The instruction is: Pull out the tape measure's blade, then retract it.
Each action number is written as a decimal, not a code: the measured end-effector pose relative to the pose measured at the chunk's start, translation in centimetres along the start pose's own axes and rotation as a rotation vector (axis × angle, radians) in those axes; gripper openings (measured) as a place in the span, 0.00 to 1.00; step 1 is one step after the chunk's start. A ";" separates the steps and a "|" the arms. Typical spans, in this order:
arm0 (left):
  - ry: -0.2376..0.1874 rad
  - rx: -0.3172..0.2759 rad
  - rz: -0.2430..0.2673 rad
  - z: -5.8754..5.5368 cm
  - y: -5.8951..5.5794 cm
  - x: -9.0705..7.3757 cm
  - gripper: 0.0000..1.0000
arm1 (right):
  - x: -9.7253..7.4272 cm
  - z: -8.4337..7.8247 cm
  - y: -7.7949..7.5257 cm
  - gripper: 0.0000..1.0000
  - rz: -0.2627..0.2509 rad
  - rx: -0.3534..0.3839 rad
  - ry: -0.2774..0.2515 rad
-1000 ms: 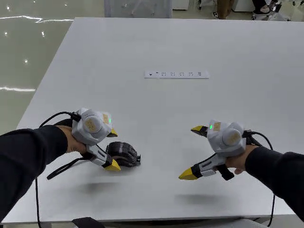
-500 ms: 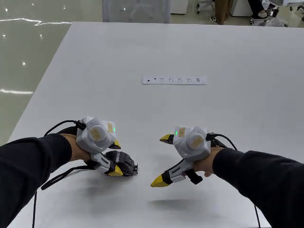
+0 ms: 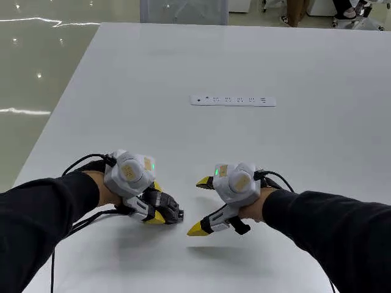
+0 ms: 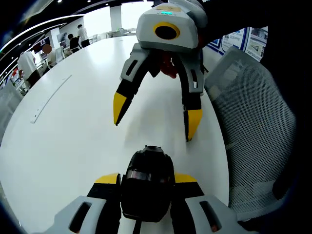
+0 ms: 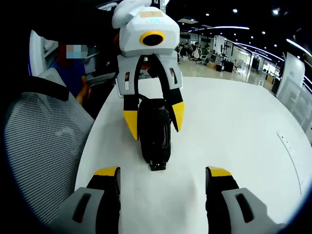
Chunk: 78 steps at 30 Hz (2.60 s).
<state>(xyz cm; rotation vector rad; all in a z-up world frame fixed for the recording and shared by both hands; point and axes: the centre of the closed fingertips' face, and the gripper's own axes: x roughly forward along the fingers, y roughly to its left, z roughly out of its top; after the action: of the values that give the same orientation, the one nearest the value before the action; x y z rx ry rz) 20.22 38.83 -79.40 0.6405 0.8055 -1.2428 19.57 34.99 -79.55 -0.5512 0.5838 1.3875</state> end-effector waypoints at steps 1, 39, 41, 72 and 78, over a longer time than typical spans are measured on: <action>0.005 0.004 0.002 0.0 0.0 0.0 0.35 | 0.2 0.0 0.0 0.59 -0.006 0.001 0.001; 0.014 -0.019 -0.017 -0.1 0.2 0.2 0.35 | 3.2 -1.2 0.5 0.11 0.053 -0.054 0.093; 0.017 -0.019 -0.018 -0.1 0.2 0.2 0.35 | 3.2 -1.2 0.5 0.11 0.056 -0.064 0.094; 0.008 -0.037 -0.018 0.0 0.1 0.3 0.35 | 2.1 -2.3 0.7 0.14 0.073 0.048 0.130; 0.006 -0.048 -0.018 0.0 0.1 0.4 0.35 | 2.6 -1.7 0.8 0.14 0.067 0.036 0.114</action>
<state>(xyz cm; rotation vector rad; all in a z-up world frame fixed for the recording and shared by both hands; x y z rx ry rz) 20.35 38.62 -79.67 0.5998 0.8452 -1.2347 18.95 35.84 -82.60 -0.5885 0.7234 1.4121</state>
